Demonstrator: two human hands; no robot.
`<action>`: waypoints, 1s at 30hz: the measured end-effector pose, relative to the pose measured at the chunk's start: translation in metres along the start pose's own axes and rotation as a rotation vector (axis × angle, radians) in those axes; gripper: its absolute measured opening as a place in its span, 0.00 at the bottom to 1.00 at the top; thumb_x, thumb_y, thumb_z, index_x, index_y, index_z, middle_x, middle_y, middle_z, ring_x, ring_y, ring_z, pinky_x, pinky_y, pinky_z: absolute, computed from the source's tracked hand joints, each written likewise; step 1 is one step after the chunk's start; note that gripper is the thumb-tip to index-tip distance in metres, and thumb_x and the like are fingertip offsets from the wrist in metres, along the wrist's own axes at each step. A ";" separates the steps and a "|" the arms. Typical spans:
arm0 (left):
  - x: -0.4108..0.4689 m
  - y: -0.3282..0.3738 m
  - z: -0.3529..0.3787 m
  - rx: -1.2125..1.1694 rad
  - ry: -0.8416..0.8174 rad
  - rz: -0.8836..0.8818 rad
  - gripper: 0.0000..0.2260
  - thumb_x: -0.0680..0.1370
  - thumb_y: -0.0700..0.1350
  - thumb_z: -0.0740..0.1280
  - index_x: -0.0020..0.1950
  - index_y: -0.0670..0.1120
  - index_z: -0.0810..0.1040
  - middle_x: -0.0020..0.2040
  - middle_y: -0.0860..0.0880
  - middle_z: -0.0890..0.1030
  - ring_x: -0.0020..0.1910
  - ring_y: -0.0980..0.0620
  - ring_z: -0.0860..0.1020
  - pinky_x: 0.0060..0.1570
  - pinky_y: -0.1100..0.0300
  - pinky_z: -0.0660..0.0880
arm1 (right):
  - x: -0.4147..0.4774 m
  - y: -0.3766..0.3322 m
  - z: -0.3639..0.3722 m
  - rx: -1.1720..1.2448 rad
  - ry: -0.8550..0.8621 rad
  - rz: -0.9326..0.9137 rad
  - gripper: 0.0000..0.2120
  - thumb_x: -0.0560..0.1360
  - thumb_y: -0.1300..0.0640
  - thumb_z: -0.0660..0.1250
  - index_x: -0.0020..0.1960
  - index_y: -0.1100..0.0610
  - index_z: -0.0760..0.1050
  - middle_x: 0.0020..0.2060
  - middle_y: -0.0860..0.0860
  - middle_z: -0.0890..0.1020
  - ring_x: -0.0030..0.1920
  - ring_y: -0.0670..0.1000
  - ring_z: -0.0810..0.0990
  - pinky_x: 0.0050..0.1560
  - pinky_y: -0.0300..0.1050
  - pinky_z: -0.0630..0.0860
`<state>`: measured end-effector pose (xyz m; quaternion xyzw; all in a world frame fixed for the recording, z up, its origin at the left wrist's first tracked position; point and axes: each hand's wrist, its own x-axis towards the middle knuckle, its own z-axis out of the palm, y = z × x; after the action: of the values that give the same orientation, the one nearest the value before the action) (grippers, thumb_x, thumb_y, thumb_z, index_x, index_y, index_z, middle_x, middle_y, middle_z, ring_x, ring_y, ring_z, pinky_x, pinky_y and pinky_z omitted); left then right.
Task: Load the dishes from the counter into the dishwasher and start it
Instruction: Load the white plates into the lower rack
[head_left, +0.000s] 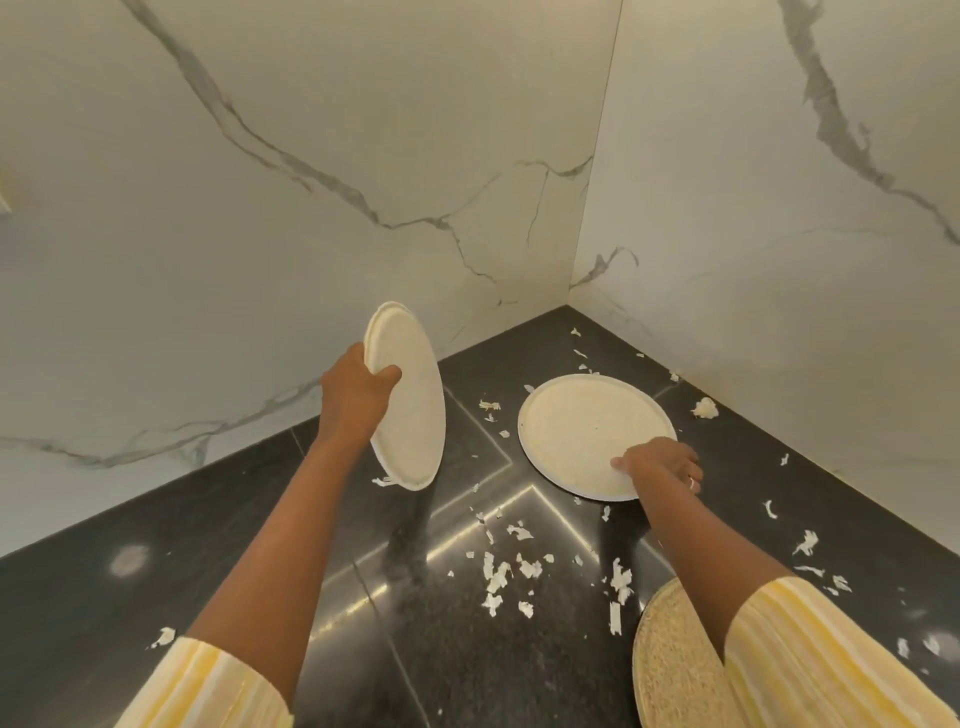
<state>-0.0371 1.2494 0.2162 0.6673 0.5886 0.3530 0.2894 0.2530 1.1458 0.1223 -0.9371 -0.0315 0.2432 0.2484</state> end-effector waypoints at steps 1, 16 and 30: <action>-0.001 -0.001 0.001 -0.011 -0.002 0.005 0.18 0.77 0.43 0.65 0.66 0.40 0.70 0.55 0.45 0.75 0.49 0.49 0.71 0.44 0.56 0.68 | 0.002 0.000 -0.006 -0.034 -0.040 -0.001 0.43 0.69 0.52 0.74 0.73 0.66 0.54 0.69 0.64 0.62 0.69 0.63 0.62 0.67 0.56 0.63; -0.088 0.012 -0.007 -0.067 0.096 0.185 0.09 0.75 0.42 0.62 0.38 0.46 0.64 0.29 0.52 0.69 0.26 0.56 0.66 0.20 0.66 0.64 | -0.111 0.001 -0.059 0.271 0.077 -0.814 0.21 0.75 0.66 0.60 0.66 0.54 0.62 0.54 0.64 0.74 0.48 0.62 0.74 0.44 0.50 0.71; -0.186 0.023 -0.016 -0.358 0.034 0.222 0.05 0.75 0.42 0.63 0.43 0.40 0.70 0.34 0.48 0.72 0.30 0.54 0.68 0.30 0.59 0.66 | -0.205 0.132 -0.073 0.146 0.450 -1.114 0.19 0.76 0.66 0.65 0.66 0.62 0.69 0.39 0.62 0.81 0.32 0.58 0.81 0.39 0.51 0.81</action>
<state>-0.0474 1.0621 0.2194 0.6598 0.4441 0.4929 0.3528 0.0990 0.9602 0.2046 -0.7885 -0.4474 -0.1261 0.4027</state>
